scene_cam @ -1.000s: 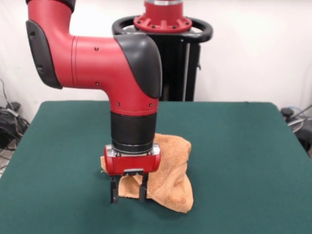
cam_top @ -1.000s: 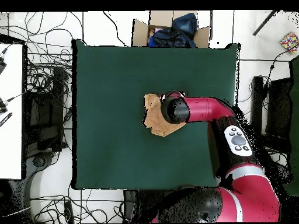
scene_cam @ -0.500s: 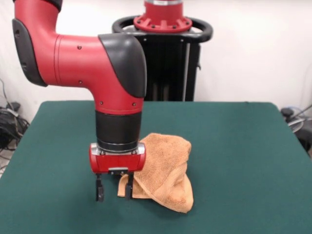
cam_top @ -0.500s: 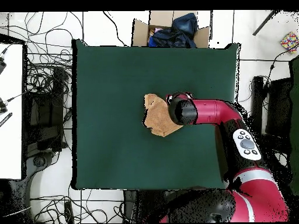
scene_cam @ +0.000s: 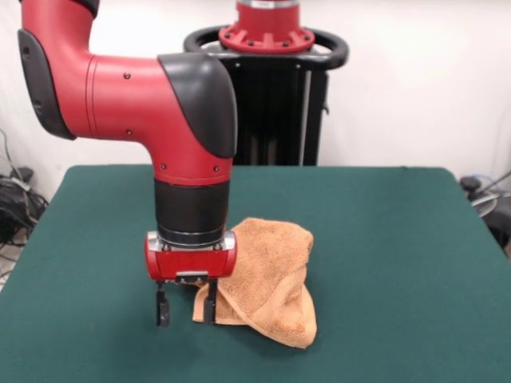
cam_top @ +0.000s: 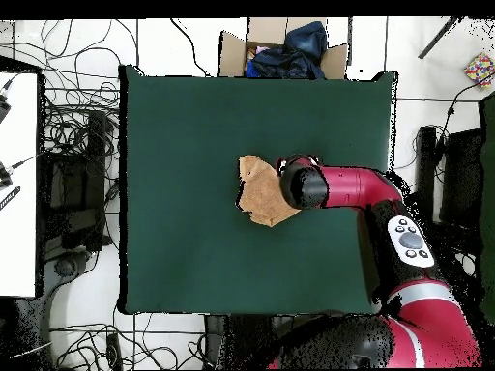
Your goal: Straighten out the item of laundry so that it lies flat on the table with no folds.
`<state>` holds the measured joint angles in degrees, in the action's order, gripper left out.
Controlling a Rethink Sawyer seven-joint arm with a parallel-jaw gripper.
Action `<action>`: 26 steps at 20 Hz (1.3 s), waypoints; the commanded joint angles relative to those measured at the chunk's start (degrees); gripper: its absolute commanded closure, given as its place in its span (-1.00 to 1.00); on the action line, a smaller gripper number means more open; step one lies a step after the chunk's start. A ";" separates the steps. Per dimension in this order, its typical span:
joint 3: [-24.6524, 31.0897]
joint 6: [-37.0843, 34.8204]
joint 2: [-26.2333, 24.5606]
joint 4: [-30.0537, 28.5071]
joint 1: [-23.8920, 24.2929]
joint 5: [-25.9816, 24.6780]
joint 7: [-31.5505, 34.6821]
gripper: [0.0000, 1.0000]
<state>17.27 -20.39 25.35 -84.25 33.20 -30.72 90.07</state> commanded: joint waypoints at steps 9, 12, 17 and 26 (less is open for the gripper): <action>0.48 -2.80 -2.42 -5.95 -0.48 -1.97 0.31 -1.00; 0.33 -1.71 -3.91 -5.31 -0.09 -2.48 0.25 -1.00; -0.37 -0.13 -4.25 -5.88 0.17 -3.30 0.57 -1.00; -0.87 0.74 -8.01 -0.25 0.72 -4.62 -0.89 -1.00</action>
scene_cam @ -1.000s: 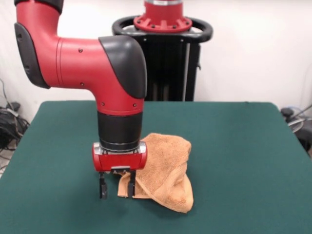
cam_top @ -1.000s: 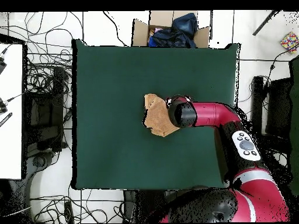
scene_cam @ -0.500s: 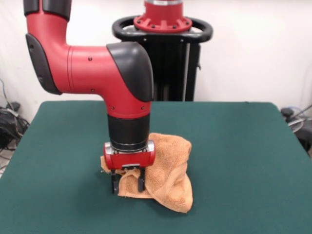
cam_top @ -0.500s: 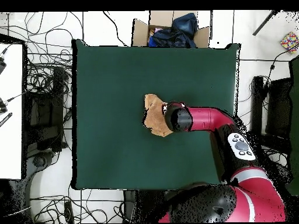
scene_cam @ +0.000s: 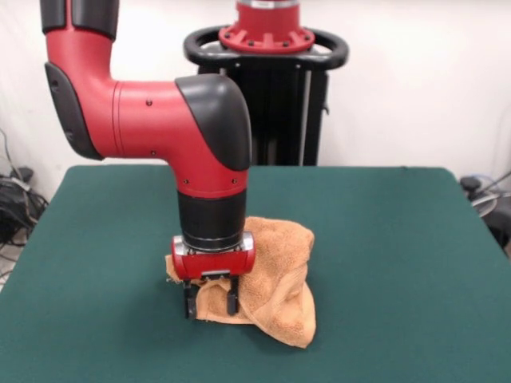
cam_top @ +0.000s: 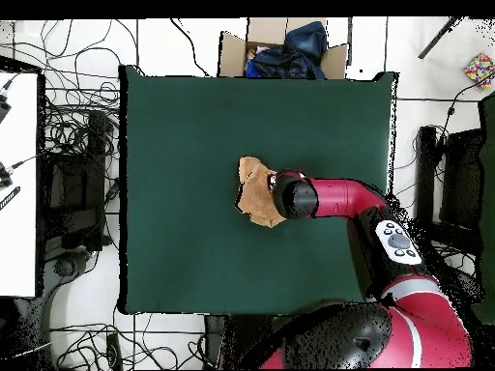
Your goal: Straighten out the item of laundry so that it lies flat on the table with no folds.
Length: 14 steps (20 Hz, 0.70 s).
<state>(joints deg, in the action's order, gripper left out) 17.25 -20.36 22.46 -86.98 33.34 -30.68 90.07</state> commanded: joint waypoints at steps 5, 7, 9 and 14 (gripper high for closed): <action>-0.33 0.18 -5.65 3.76 1.23 -4.87 -2.18 -1.00; -0.18 -0.52 -5.46 4.26 1.24 -4.76 -2.66 -1.00; -0.58 -0.48 -4.84 4.09 0.96 -4.96 -2.48 -1.00; -0.49 -1.33 -4.12 3.40 2.42 -5.99 -4.92 -1.00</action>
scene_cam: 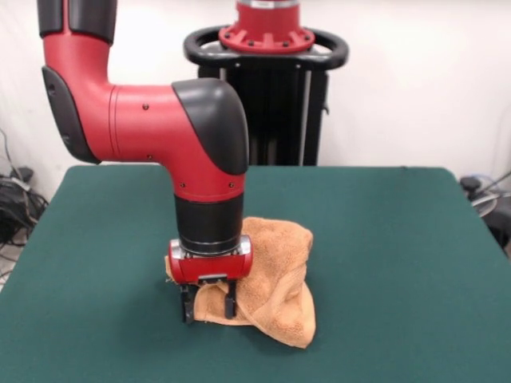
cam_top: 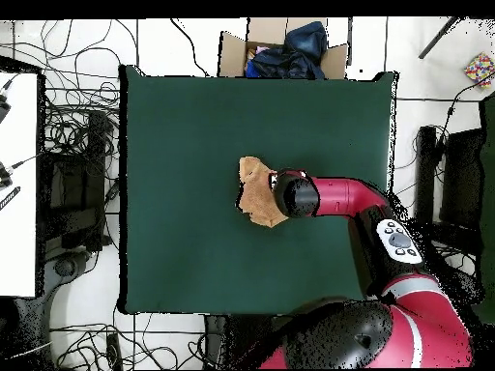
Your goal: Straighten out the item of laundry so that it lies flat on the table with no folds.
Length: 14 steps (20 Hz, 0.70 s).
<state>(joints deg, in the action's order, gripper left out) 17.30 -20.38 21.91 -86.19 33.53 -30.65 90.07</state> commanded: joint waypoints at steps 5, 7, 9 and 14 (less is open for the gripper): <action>-0.26 -1.04 -3.54 1.62 3.99 -7.15 -6.71 -1.00; 0.11 -1.58 -3.42 1.34 4.65 -7.16 -7.45 -1.00; 0.31 -1.81 -2.88 0.86 4.97 -7.13 -7.59 -1.00; 0.74 -2.76 -2.03 0.41 5.32 -6.92 -7.76 -1.00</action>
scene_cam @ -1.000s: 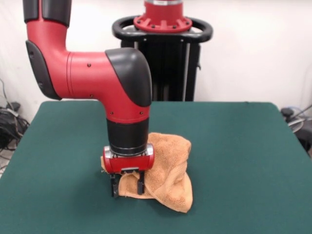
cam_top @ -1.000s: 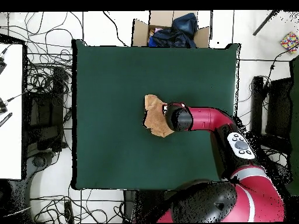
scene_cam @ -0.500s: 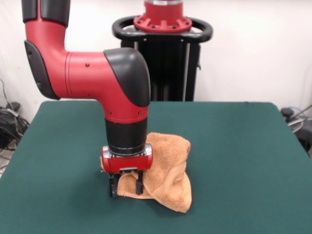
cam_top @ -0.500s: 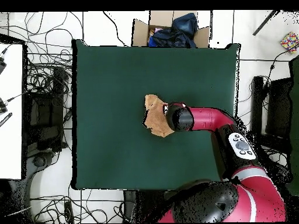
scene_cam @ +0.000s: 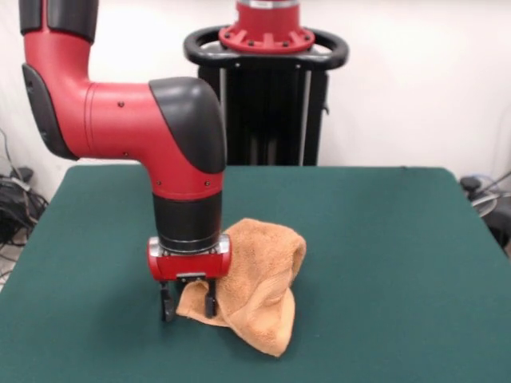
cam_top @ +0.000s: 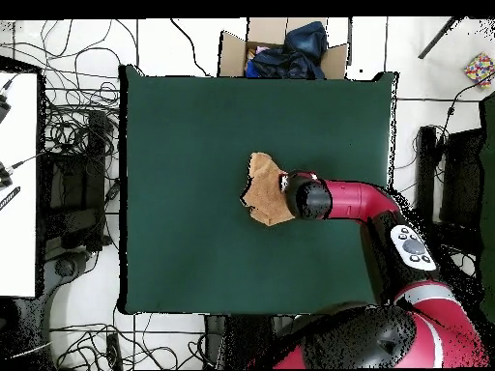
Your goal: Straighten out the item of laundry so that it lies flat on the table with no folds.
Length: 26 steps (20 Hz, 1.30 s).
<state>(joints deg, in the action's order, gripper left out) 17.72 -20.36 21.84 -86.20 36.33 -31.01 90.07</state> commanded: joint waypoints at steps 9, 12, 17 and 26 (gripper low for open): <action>0.49 -2.48 -0.72 -1.22 2.77 -6.80 -6.60 -1.00; 0.55 -2.68 -0.63 -1.10 2.30 -6.87 -5.87 -1.00; 0.80 -2.19 -0.95 -1.76 3.02 -7.33 -5.85 -1.00; 0.76 -0.27 0.15 -2.57 2.62 -8.73 -5.56 1.00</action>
<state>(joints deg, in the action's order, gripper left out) 17.83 -20.36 22.46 -86.60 38.85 -33.44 90.07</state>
